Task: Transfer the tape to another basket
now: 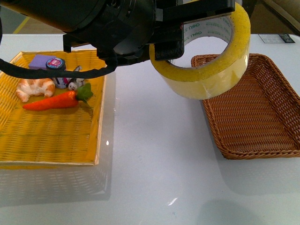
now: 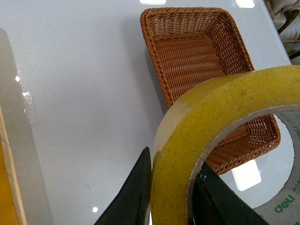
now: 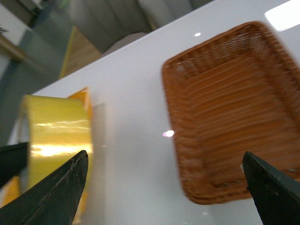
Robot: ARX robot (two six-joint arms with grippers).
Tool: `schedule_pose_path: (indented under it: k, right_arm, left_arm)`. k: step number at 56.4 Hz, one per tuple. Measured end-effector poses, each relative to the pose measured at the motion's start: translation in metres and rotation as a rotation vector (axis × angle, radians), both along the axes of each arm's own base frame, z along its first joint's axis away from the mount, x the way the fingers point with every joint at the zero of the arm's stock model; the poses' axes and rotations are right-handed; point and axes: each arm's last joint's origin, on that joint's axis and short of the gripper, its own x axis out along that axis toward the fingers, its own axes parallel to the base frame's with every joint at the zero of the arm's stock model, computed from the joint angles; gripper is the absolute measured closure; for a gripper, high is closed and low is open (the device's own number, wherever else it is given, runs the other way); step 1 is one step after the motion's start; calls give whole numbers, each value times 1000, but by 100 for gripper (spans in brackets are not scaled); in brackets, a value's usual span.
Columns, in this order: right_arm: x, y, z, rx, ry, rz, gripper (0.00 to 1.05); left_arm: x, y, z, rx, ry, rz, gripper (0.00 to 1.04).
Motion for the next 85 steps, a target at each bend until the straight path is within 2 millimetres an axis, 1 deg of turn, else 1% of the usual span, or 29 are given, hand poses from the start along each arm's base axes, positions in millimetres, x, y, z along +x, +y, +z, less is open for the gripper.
schedule_pose_path:
  k: [9, 16, 23, 33, 48, 74, 76, 79, 85]
  right_arm:
    - [25, 19, -10, 158, -10, 61, 9]
    - [36, 31, -19, 214, 3, 101, 9]
    - [43, 36, -25, 266, -4, 115, 9]
    - [48, 40, -26, 323, -36, 124, 9]
    - [47, 48, -19, 383, -84, 191, 9]
    - [52, 51, -33, 462, -43, 188, 9]
    - [53, 51, -34, 469, -38, 183, 12]
    - [53, 50, -35, 477, -31, 176, 23]
    - [53, 50, -36, 487, -30, 180, 39]
  left_arm:
    - [0, 0, 0, -1, 10, 4, 90]
    - [0, -1, 1, -5, 10, 4, 90]
    - [0, -1, 1, -3, 14, 11, 90]
    - [0, -1, 1, -9, 20, 15, 90]
    - [0, -2, 2, -32, 32, -1, 90]
    - [0, -3, 3, -56, 49, 0, 90]
    - [0, -3, 3, -57, 50, -1, 90]
    - [-1, -3, 3, -59, 52, -1, 90]
    - [-1, -3, 3, -62, 53, -2, 90]
